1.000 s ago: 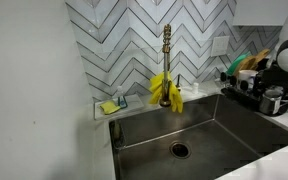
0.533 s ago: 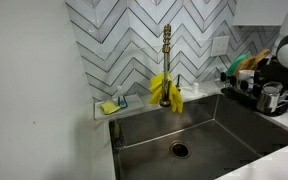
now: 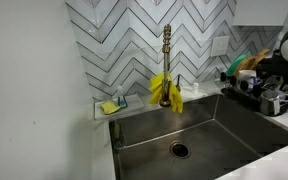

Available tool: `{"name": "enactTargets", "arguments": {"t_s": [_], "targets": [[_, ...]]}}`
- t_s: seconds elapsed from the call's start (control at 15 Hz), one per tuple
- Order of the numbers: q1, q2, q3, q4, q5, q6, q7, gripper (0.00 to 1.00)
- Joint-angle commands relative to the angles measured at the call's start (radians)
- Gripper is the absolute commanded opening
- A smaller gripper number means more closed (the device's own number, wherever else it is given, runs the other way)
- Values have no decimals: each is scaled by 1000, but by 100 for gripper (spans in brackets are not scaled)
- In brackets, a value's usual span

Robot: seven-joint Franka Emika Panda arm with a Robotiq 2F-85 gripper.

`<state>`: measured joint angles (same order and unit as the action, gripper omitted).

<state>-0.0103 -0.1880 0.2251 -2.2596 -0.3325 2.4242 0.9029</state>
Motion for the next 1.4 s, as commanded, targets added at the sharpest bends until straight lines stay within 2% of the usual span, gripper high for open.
{"name": "enactTargets", "arguments": {"t_s": [0.0,0.13,0.2,0.47,1.33], "targets": [[24,-11,-11,-15,24,-20,5,84],[25,-4,-9,-17,18,-36,7,98],[25,-2,-9,-17,15,-45,8,100],[33,10,-13,-16,15,-106,-1,100],[46,93,-45,-5,20,-85,-28,100]]}}
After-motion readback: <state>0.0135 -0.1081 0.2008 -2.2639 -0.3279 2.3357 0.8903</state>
